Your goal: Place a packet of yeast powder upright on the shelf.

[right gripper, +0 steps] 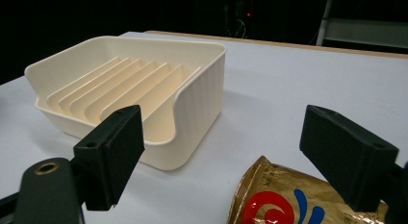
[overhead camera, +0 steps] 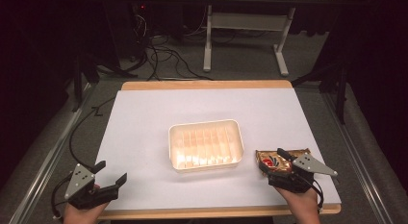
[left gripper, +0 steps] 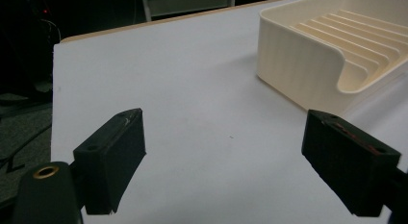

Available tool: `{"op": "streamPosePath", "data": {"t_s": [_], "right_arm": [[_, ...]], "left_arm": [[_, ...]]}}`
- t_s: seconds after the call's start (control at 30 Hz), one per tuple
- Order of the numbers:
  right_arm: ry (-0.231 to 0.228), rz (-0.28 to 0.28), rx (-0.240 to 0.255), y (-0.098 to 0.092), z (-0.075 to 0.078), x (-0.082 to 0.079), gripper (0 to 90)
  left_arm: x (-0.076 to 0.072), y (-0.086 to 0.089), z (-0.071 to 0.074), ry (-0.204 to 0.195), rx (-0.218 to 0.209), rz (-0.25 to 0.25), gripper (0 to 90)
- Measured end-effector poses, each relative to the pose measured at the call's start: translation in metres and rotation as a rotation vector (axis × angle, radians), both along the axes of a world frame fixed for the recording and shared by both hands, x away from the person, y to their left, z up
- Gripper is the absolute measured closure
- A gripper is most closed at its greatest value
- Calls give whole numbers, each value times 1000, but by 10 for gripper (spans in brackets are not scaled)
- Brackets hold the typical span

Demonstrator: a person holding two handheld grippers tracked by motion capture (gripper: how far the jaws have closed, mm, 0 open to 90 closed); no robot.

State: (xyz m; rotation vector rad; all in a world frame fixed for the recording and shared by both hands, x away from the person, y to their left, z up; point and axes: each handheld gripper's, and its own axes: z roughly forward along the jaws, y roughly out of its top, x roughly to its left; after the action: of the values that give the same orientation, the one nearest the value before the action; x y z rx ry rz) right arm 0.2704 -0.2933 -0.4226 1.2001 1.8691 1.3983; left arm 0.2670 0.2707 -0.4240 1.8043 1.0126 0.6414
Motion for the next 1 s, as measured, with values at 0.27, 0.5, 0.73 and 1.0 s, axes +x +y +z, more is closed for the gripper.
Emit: {"op": "streamPosePath", "data": {"t_s": [0.27, 0.5, 0.73, 1.0], "right_arm": [[10, 3, 5, -5, 0, 2, 171], [15, -30, 9, -18, -1, 3, 192], [48, -95, -25, -38, 0, 4, 224], [74, -173, -29, -59, -2, 4, 243]], "left_arm": [[1, 0, -2, 6, 4, -5, 158], [2, -1, -2, 7, 8, -8, 158], [2, -2, -2, 10, 11, -10, 158], [2, -2, -2, 10, 12, -13, 158]]}}
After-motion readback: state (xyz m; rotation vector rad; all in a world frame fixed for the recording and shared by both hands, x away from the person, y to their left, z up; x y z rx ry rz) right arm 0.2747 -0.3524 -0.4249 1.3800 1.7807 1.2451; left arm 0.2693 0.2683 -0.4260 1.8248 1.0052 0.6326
